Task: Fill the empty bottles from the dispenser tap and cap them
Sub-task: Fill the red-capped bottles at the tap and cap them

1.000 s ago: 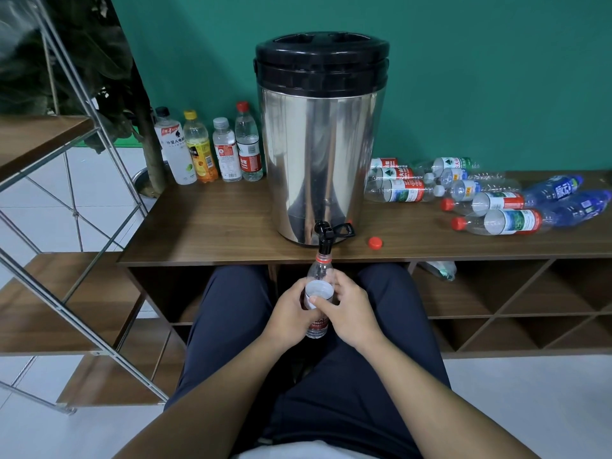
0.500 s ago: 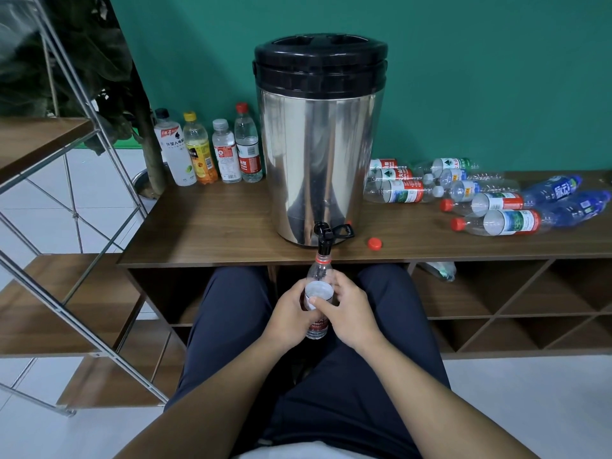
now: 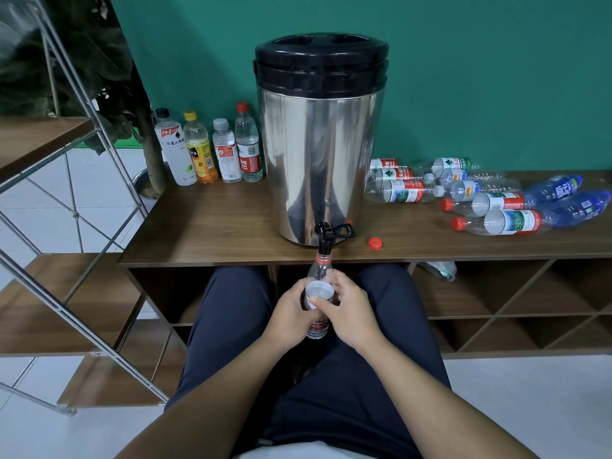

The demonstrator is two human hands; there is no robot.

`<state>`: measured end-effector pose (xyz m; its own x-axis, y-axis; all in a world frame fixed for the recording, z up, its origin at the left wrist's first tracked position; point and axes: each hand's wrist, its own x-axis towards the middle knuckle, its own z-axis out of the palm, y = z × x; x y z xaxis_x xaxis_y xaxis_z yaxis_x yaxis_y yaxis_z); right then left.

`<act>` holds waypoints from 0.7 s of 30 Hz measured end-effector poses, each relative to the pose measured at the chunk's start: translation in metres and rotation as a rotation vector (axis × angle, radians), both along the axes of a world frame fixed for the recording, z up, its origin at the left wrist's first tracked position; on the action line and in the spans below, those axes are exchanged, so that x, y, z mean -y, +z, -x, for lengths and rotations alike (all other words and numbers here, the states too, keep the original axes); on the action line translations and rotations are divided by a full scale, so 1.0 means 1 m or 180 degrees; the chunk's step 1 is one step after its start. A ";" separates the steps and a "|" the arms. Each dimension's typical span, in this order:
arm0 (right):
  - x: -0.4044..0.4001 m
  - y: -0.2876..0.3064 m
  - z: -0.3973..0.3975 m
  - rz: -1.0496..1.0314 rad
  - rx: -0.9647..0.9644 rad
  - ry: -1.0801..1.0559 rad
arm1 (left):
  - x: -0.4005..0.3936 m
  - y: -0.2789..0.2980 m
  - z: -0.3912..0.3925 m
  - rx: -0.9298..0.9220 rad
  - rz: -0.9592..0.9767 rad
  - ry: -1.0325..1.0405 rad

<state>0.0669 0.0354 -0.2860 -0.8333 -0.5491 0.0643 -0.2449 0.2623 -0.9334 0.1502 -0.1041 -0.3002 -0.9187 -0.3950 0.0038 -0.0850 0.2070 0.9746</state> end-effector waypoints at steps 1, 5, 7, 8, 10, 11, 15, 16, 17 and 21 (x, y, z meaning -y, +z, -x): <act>0.000 0.000 0.000 0.0000 -0.0005 0.0002 | 0.000 0.000 0.000 0.0001 -0.0002 -0.0001; 0.000 0.000 0.000 -0.0004 -0.0011 -0.0009 | 0.000 0.001 0.000 -0.0030 -0.0003 0.0004; 0.001 0.000 0.000 -0.0002 -0.0019 -0.0011 | -0.001 0.002 0.000 -0.0041 0.0002 0.0014; 0.001 -0.001 0.000 0.0002 -0.0029 -0.0011 | -0.001 0.002 0.000 -0.0042 0.0002 0.0017; 0.001 0.000 0.000 0.0013 -0.0045 -0.0012 | -0.001 0.002 0.000 -0.0040 0.0012 0.0024; 0.001 0.000 0.000 0.0019 -0.0047 -0.0009 | -0.001 0.002 0.000 -0.0038 0.0017 0.0023; 0.001 0.000 0.000 0.0040 -0.0052 -0.0011 | -0.002 0.003 -0.001 -0.0032 -0.0015 0.0005; 0.000 0.000 0.000 0.0043 -0.0046 -0.0010 | -0.002 0.003 -0.001 -0.0030 -0.0031 0.0000; 0.000 0.000 -0.001 0.0043 -0.0037 -0.0007 | -0.002 0.003 -0.001 -0.0026 -0.0031 0.0001; 0.000 0.002 -0.001 0.0037 -0.0027 0.0002 | -0.002 0.004 -0.001 -0.0030 0.0002 0.0008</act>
